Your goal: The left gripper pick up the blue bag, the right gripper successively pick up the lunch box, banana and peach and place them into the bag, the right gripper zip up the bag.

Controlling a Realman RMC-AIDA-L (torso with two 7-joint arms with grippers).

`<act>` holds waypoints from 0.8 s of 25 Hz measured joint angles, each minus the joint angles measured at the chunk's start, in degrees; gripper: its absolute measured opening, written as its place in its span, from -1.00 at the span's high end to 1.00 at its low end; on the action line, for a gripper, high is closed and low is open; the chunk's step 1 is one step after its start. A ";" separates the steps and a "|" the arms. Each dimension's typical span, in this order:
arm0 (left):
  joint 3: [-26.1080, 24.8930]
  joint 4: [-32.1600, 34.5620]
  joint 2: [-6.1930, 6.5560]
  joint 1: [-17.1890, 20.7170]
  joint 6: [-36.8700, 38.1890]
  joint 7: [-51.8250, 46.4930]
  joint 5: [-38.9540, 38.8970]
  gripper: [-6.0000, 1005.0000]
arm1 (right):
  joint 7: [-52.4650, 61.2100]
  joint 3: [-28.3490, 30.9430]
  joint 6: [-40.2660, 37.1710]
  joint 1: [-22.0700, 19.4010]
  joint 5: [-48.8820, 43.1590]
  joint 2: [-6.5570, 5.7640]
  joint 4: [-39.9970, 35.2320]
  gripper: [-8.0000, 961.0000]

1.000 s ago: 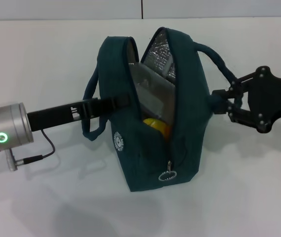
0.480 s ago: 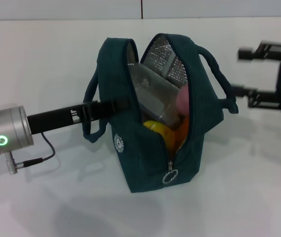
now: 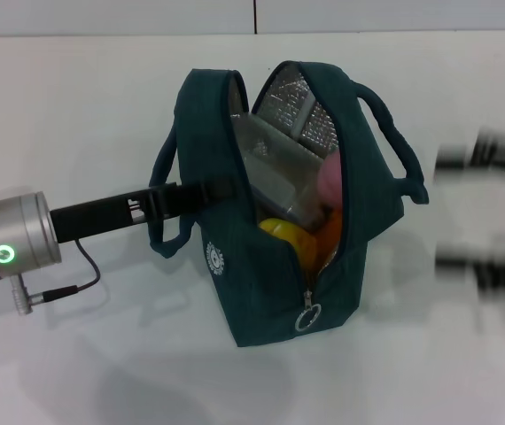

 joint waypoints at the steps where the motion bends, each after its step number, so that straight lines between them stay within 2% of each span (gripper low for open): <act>1: 0.00 0.00 -0.01 -0.01 0.01 0.00 0.04 0.92 | -0.12 -0.28 -1.34 0.00 -2.44 -0.01 0.12 -0.72; 4: 0.00 -0.06 -0.05 -0.02 0.04 0.00 0.05 0.92 | -0.59 -1.47 -2.60 -0.15 -8.63 0.04 1.90 -0.72; 9: 0.00 -0.09 -0.08 -0.05 0.04 0.00 0.03 0.91 | -4.87 -2.57 -0.47 1.09 -12.20 0.09 12.41 -0.72; 15: 0.00 -0.09 -0.09 -0.53 0.15 0.00 -0.11 0.92 | -9.61 -8.14 7.31 4.67 -10.01 0.67 24.38 -0.71; 20: 0.01 -0.09 -0.09 -0.70 0.34 0.00 -0.30 0.92 | -12.52 -13.42 11.44 6.65 -4.49 0.76 30.09 -0.70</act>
